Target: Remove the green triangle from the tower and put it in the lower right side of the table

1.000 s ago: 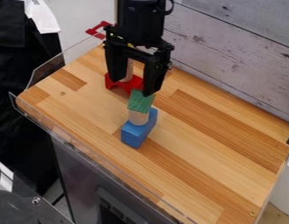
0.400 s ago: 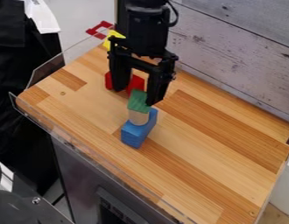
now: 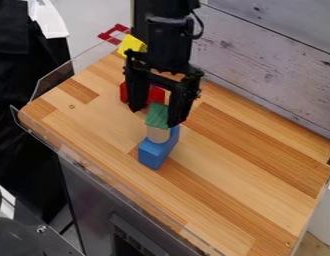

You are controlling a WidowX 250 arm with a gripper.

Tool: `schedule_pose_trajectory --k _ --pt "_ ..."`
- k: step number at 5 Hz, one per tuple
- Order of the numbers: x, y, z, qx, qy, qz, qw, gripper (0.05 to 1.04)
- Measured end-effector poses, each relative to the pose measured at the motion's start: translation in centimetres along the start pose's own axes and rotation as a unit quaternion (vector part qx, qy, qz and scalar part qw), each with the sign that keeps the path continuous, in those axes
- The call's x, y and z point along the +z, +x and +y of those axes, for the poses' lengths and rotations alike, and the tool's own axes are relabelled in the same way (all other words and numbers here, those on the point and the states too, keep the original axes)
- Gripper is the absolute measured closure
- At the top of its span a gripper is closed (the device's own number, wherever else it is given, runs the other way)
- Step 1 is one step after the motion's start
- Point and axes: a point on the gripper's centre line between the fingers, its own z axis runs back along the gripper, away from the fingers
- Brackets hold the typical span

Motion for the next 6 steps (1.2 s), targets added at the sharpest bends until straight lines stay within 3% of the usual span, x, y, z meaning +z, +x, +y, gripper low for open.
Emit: schedule_pose_trajectory --k 1,2,3,6 --pt "-0.6 0.9 0.1 0.014 -0.001 -0.014 0.9998 0.131" --pt "-1.7 1.1 0.0 0.023 -0.013 -0.011 0.9996 0.372" --pt "-1.9 1.1 0.1 0.026 -0.023 -0.017 0.9992 0.485" --pt "-1.1 0.0 0.1 0.033 -0.018 -0.024 0.999 0.485"
